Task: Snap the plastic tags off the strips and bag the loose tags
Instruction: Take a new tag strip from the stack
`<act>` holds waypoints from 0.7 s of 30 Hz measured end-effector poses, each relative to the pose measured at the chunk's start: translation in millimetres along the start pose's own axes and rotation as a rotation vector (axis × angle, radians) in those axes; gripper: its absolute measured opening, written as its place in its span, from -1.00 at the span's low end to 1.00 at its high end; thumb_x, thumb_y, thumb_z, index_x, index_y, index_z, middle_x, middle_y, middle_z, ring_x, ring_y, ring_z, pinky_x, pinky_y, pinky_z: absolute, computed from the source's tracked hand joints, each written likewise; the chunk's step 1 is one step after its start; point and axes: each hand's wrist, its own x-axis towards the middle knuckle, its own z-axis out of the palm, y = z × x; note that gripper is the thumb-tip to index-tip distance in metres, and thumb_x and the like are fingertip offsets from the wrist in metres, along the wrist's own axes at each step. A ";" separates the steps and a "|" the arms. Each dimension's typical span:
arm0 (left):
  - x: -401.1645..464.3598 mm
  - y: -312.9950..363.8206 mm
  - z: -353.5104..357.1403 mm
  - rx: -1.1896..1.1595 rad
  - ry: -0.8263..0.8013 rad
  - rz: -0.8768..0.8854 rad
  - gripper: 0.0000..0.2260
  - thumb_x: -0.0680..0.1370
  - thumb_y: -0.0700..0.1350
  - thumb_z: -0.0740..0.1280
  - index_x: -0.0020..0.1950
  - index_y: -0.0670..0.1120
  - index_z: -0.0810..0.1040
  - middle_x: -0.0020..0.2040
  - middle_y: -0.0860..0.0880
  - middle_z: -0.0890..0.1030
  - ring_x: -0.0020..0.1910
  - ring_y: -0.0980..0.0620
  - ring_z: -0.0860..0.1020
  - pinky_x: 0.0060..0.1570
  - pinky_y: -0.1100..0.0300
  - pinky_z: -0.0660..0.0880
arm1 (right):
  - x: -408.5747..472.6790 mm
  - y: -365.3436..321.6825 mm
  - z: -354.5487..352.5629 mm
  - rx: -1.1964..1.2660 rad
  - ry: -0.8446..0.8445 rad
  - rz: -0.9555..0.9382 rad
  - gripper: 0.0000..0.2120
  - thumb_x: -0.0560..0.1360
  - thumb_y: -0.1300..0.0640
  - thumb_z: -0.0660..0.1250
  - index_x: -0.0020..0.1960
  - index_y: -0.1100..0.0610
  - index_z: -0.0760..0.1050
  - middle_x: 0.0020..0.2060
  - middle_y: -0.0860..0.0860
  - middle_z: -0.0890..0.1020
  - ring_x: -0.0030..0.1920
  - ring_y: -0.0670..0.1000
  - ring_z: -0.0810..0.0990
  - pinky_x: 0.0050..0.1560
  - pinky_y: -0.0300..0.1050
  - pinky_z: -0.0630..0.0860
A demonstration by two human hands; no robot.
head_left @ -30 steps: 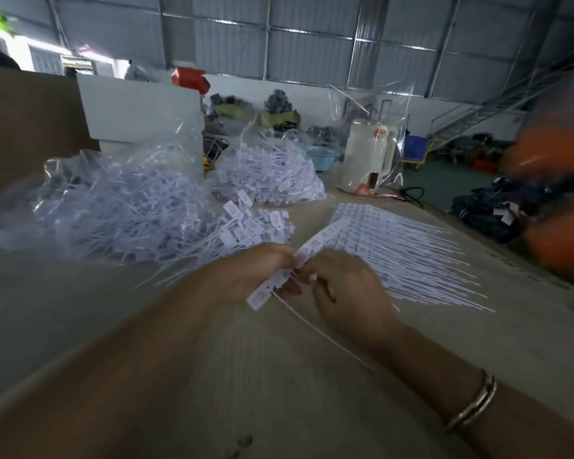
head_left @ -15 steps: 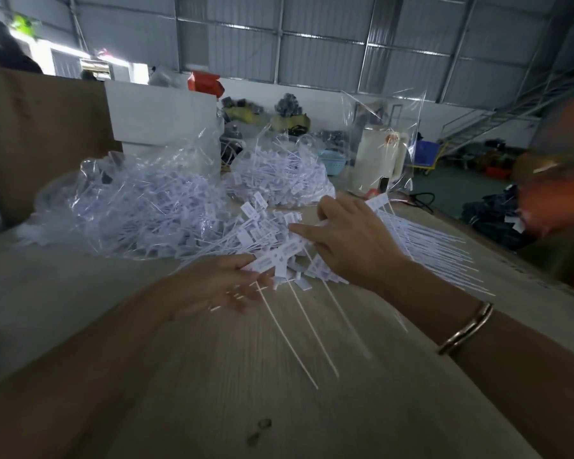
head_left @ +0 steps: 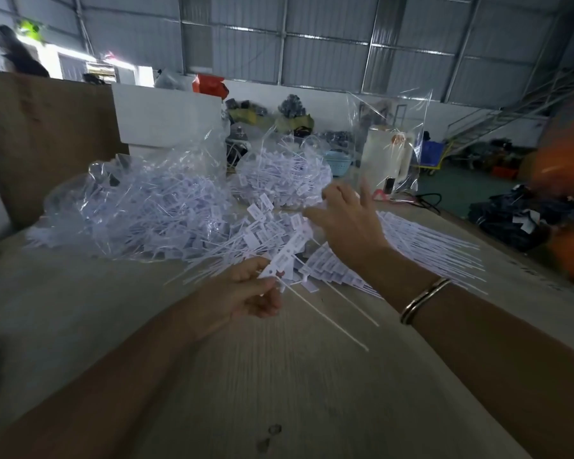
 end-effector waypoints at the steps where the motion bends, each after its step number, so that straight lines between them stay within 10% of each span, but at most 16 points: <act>1: 0.0 0.2 0.5 0.014 0.001 -0.007 -0.77 0.45 -0.05 0.36 0.08 -0.03 0.50 -0.24 -0.08 0.65 -0.27 0.02 0.62 -0.27 0.22 0.55 | 3.4 -0.2 -3.8 -0.047 0.077 -0.047 -0.64 0.37 0.32 0.37 0.09 -0.01 0.57 0.08 0.19 0.49 0.28 0.22 0.39 0.38 0.40 0.05; 9: -5.6 7.4 -17.4 0.020 0.130 -0.010 -0.85 0.46 -0.16 0.29 -0.23 -0.01 0.64 -0.44 -0.01 0.49 -0.45 0.13 0.44 -0.44 0.31 0.42 | -6.6 -15.7 -44.9 -0.222 0.013 -0.057 -0.74 0.53 0.08 0.21 0.16 -0.09 0.55 0.18 0.11 0.47 0.33 0.21 0.29 0.30 0.25 -0.42; 14: -13.0 12.3 -23.1 0.091 0.140 -0.044 -0.82 0.48 -0.27 0.23 -0.01 -0.13 0.60 -0.50 -0.04 0.42 -0.53 0.10 0.33 -0.52 0.27 0.22 | -37.1 -39.3 -64.4 -0.218 -0.109 -0.163 -0.75 0.52 0.01 0.15 0.07 0.01 0.55 0.01 0.07 0.49 0.13 0.13 0.39 0.25 0.13 0.14; 21: -18.0 15.1 -16.0 0.448 0.175 -0.114 -0.88 0.55 -0.34 0.22 -0.01 -0.30 0.55 -0.48 0.01 0.54 -0.50 0.14 0.46 -0.47 0.36 0.37 | -56.6 -47.7 -27.7 0.103 -0.365 -0.123 -0.64 0.52 0.02 0.13 0.30 0.01 0.41 0.24 0.08 0.44 0.20 0.13 0.42 0.18 0.06 0.25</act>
